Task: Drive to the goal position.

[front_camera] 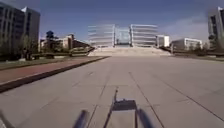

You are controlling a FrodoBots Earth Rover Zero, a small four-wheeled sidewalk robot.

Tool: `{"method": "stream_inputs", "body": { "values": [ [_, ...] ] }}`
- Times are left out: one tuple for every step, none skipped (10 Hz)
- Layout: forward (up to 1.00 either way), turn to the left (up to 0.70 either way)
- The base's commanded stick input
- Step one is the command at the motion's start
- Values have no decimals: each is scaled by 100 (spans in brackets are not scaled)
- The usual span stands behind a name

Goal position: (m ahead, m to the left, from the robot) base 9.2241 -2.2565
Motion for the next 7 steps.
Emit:
{"method": "stream_inputs", "body": {
  "values": [
    [70, -14],
    [70, -14],
    [70, -14],
    [70, -12],
    [70, 0],
    [70, 0],
    [70, 0]
  ]
}}
